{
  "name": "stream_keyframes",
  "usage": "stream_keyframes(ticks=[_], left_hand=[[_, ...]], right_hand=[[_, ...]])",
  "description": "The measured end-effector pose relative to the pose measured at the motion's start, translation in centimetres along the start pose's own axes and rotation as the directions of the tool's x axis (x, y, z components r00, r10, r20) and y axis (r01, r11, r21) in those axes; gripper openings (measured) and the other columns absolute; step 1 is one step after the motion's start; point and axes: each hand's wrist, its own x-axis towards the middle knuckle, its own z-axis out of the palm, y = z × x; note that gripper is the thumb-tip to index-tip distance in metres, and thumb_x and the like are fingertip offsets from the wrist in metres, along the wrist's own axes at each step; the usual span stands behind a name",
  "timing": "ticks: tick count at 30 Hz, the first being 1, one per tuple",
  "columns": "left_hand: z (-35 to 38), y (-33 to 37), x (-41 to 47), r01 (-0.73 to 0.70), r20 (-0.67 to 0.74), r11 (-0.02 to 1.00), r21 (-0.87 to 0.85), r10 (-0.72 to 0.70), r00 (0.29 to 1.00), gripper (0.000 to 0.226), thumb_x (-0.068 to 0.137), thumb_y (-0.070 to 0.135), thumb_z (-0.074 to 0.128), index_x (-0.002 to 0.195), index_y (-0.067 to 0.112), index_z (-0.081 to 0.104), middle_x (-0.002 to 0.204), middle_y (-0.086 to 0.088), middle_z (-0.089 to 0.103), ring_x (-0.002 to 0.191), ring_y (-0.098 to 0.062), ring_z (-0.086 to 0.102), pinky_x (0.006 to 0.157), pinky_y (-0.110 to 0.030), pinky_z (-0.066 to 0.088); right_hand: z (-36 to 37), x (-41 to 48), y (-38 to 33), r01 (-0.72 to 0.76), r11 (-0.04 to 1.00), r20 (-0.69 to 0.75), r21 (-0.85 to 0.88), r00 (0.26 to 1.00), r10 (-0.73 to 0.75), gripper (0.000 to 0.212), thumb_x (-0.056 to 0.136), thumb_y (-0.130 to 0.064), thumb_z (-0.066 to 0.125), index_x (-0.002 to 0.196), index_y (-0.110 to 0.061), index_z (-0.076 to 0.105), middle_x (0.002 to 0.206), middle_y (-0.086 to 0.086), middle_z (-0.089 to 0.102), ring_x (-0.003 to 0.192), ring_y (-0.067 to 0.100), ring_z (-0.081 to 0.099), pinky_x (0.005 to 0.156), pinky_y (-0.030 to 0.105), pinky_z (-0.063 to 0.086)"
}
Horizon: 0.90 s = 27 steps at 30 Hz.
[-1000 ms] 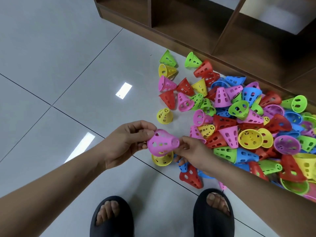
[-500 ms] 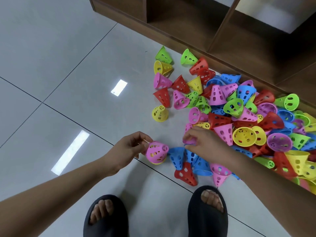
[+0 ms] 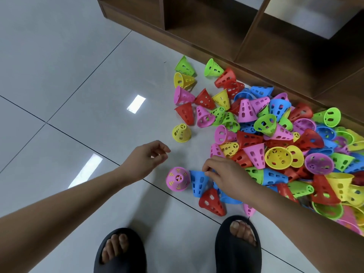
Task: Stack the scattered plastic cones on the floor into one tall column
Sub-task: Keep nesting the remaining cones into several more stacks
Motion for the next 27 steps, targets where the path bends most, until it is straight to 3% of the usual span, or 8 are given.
stream_keyframes(ticks=[4,8,10,12,16,19,22,27], left_hand=[[-0.4,2.2,2.4,-0.129,-0.022,0.987,0.092,0.131,0.991,0.016,0.099,0.02,0.072,0.109,0.032,0.071,0.1,0.014,0.074,0.092,-0.007,0.067,0.08,-0.014,0.048],[-0.1,3.3,4.7,-0.283,-0.05,0.935,0.215,0.3,0.953,0.027,0.096,0.019,0.075,0.121,0.026,0.068,0.117,0.009,0.067,0.099,-0.007,0.067,0.087,-0.025,0.052],[0.1,3.4,5.6,-0.319,-0.039,0.904,0.284,0.344,0.938,0.035,0.096,0.02,0.076,0.13,0.024,0.065,0.127,0.005,0.061,0.11,-0.012,0.063,0.09,-0.028,0.051],[0.5,3.2,6.5,-0.363,0.009,0.854,0.371,0.388,0.922,0.043,0.096,0.015,0.075,0.137,0.021,0.061,0.141,0.0,0.058,0.122,-0.022,0.059,0.101,-0.033,0.048],[1.2,2.0,7.5,-0.404,0.123,0.773,0.489,0.398,0.909,0.057,0.097,0.007,0.07,0.15,0.02,0.053,0.163,-0.002,0.046,0.137,-0.033,0.051,0.113,-0.042,0.043],[1.4,1.1,7.4,-0.422,0.139,0.735,0.531,0.416,0.899,0.058,0.095,0.01,0.072,0.147,0.025,0.053,0.159,0.001,0.048,0.128,-0.034,0.054,0.1,-0.053,0.053],[1.5,0.5,7.1,-0.421,0.115,0.73,0.539,0.431,0.895,0.052,0.092,0.01,0.074,0.14,0.024,0.059,0.139,-0.001,0.057,0.111,-0.03,0.056,0.091,-0.049,0.055],[1.5,-1.3,5.8,-0.379,0.114,0.783,0.493,0.374,0.921,0.047,0.091,0.014,0.078,0.133,0.027,0.062,0.127,0.003,0.06,0.103,-0.025,0.057,0.089,-0.046,0.055]], right_hand=[[-1.9,-0.2,-0.4,-0.044,0.979,-0.043,0.199,0.998,0.053,0.011,0.104,-0.019,0.062,0.101,-0.029,0.067,0.098,-0.011,0.063,0.089,0.008,0.06,0.078,0.038,0.054],[-3.3,-0.4,-1.4,-0.165,0.887,0.06,0.43,0.986,0.154,0.015,0.105,-0.021,0.063,0.101,-0.035,0.069,0.097,-0.01,0.07,0.088,0.01,0.068,0.082,0.038,0.059],[-3.8,-0.4,-2.0,-0.184,0.835,0.117,0.519,0.983,0.144,0.014,0.106,-0.02,0.062,0.102,-0.031,0.07,0.088,-0.012,0.07,0.08,0.011,0.068,0.075,0.034,0.056],[-3.9,-0.4,-2.7,-0.194,0.805,0.145,0.561,0.98,0.135,0.014,0.106,-0.018,0.061,0.102,-0.028,0.07,0.082,-0.011,0.068,0.075,0.011,0.065,0.069,0.029,0.051],[-4.3,-0.1,-3.5,-0.179,0.828,0.142,0.532,0.982,0.122,0.015,0.107,-0.022,0.059,0.102,-0.032,0.069,0.088,0.002,0.07,0.079,0.02,0.068,0.071,0.041,0.054],[-4.8,-0.1,-4.2,-0.167,0.784,0.144,0.598,0.985,0.099,0.016,0.106,-0.019,0.06,0.101,-0.031,0.07,0.084,0.006,0.069,0.075,0.016,0.064,0.069,0.037,0.052],[-4.6,-0.1,-5.0,-0.177,0.74,0.169,0.649,0.982,0.086,0.015,0.106,-0.017,0.061,0.102,-0.027,0.071,0.081,0.015,0.065,0.072,0.016,0.06,0.065,0.034,0.049],[-1.5,0.4,-5.8,-0.285,0.68,0.171,0.675,0.958,0.232,0.011,0.103,-0.013,0.065,0.098,-0.021,0.072,0.075,0.002,0.067,0.067,0.015,0.063,0.06,0.032,0.051]])
